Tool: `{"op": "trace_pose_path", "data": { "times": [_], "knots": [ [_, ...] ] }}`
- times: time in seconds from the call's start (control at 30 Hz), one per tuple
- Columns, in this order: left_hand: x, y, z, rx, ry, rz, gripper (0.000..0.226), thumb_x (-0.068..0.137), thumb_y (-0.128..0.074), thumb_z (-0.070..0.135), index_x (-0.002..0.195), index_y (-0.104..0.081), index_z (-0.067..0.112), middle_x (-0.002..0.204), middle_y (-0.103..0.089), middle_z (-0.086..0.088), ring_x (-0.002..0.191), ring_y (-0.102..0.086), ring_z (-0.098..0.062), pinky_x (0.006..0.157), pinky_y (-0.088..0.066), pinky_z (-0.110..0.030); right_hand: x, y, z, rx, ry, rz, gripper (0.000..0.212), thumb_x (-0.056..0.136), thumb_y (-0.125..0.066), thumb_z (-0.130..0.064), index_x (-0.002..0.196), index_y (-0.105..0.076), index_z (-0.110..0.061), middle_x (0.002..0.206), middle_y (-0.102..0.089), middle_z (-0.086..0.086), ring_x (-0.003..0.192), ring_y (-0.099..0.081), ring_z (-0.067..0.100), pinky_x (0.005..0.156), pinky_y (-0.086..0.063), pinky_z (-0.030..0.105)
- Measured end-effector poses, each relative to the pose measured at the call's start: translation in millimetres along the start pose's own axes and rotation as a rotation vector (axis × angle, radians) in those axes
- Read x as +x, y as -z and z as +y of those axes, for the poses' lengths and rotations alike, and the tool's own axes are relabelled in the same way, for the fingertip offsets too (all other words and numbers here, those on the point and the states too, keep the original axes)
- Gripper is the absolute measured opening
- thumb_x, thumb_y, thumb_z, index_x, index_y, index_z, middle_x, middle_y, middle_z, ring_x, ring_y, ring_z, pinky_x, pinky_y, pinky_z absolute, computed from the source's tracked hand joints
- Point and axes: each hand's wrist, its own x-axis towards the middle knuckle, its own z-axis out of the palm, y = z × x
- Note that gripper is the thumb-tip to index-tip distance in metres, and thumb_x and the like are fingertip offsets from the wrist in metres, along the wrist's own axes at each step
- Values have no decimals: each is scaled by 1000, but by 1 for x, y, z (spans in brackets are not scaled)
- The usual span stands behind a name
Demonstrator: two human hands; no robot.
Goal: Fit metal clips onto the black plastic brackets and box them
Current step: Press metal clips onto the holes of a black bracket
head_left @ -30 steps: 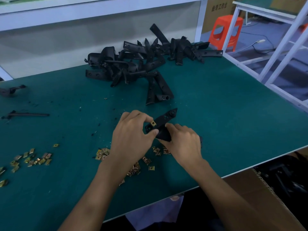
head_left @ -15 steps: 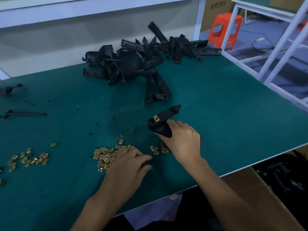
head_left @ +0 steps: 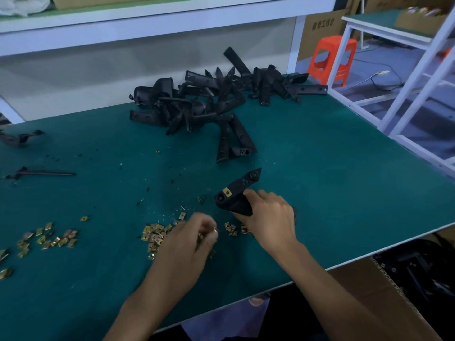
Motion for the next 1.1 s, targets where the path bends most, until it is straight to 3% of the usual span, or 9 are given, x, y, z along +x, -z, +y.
{"op": "trace_pose_path", "data": {
  "times": [0.07, 0.2, 0.33, 0.47, 0.63, 0.73, 0.9, 1.1],
  "knots": [
    [10, 10, 0, -104, 81, 68, 15, 99, -58, 35, 112, -58, 44, 100, -65, 24, 100, -57, 7, 78, -40, -7, -1, 0, 0, 5, 14, -2, 43, 59, -96, -39, 90, -74, -20, 62, -59, -4, 53, -57, 21, 53, -32, 23],
    [39, 28, 10, -309, 64, 166, 19, 99, -62, 25, 104, -68, 42, 100, -69, 27, 97, -63, 5, 78, -45, -9, -2, 0, 0, 37, 68, 6, 41, 58, -95, -36, 88, -73, -19, 61, -57, -4, 52, -54, 21, 53, -34, 25],
    [60, 30, 23, -424, 83, 75, 20, 105, -50, 28, 102, -65, 42, 92, -63, 16, 79, -56, 1, 69, -44, -9, -3, -1, -2, 58, 133, 13, 36, 63, -93, -37, 87, -71, -20, 62, -55, -4, 54, -53, 21, 52, -39, 29],
    [69, 20, 26, -395, 122, 43, 19, 106, -47, 32, 102, -61, 43, 94, -63, 10, 83, -57, -9, 68, -44, -13, -2, 0, -2, 52, 147, -15, 40, 63, -92, -41, 90, -72, -20, 64, -57, -3, 56, -55, 22, 53, -41, 31],
    [70, 15, 29, -506, 156, 45, 22, 103, -55, 25, 100, -72, 39, 103, -70, 24, 101, -62, 9, 76, -47, -6, -3, -1, -2, 57, 151, -25, 43, 64, -91, -46, 91, -71, -20, 66, -57, -2, 56, -54, 22, 53, -40, 32],
    [71, 15, 29, -568, 187, 47, 21, 99, -61, 18, 102, -71, 37, 99, -74, 16, 96, -68, 2, 78, -51, -15, -3, -2, -2, 45, 163, -41, 45, 64, -90, -50, 92, -71, -21, 66, -58, -3, 57, -55, 22, 54, -40, 32],
    [72, 19, 29, -579, 221, 2, 19, 97, -66, 23, 108, -66, 38, 96, -77, 9, 92, -72, -7, 86, -55, -34, -4, -3, -2, 50, 169, -48, 44, 65, -89, -50, 91, -70, -20, 66, -57, -3, 56, -54, 22, 54, -38, 32],
    [77, 30, 31, -469, 161, -111, 22, 97, -65, 21, 113, -64, 36, 91, -77, 6, 92, -71, -9, 89, -51, -31, -3, -2, -3, 61, 181, -48, 39, 70, -87, -47, 90, -71, -19, 65, -58, -2, 56, -53, 22, 54, -40, 33]
  ]
}}
